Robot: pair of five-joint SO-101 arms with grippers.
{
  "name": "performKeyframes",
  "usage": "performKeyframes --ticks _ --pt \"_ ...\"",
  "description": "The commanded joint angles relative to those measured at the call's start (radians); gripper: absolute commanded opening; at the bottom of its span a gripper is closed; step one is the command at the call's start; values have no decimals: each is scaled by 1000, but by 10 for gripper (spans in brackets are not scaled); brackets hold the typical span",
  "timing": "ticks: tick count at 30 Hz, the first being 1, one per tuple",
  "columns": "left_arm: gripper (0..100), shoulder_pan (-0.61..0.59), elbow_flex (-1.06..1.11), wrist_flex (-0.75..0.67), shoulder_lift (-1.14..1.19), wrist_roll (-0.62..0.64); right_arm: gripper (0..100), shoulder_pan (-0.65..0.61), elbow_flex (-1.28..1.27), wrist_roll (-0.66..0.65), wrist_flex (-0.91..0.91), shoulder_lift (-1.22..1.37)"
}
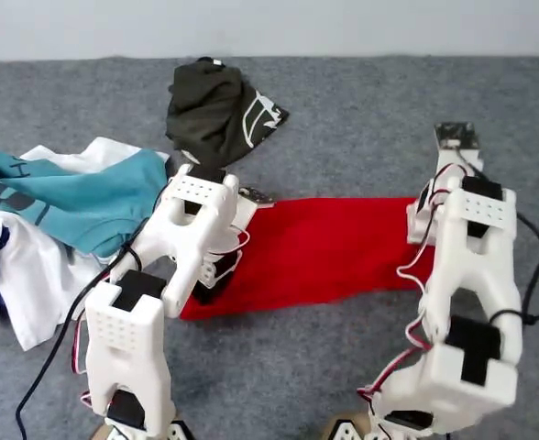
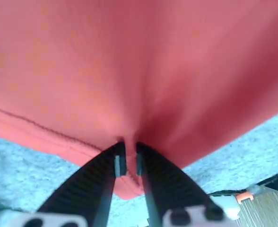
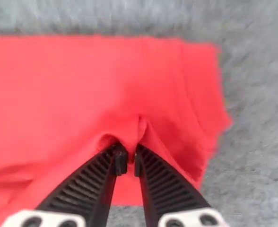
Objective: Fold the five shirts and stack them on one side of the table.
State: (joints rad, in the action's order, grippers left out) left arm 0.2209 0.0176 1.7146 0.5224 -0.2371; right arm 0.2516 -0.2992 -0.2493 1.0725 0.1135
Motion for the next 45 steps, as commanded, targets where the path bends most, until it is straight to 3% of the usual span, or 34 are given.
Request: performKeyframes --ticks 1,9,13,21,27,34,45 --pt "48 11 2 0 -5 -6 10 30 40 8 21 27" --pt "48 11 2 0 -5 -6 52 33 40 -12 160 -8" --pt "48 11 2 0 -5 -6 171 28 52 9 97 -16" --pt "48 11 2 0 -5 -6 171 15 150 66 50 -16" --pt "48 11 4 2 -5 -6 167 21 175 -74 337 -71" --pt "48 9 4 2 -5 -6 130 41 147 -167 532 -225" --pt "48 9 38 2 -5 -6 125 56 -290 -236 292 -294"
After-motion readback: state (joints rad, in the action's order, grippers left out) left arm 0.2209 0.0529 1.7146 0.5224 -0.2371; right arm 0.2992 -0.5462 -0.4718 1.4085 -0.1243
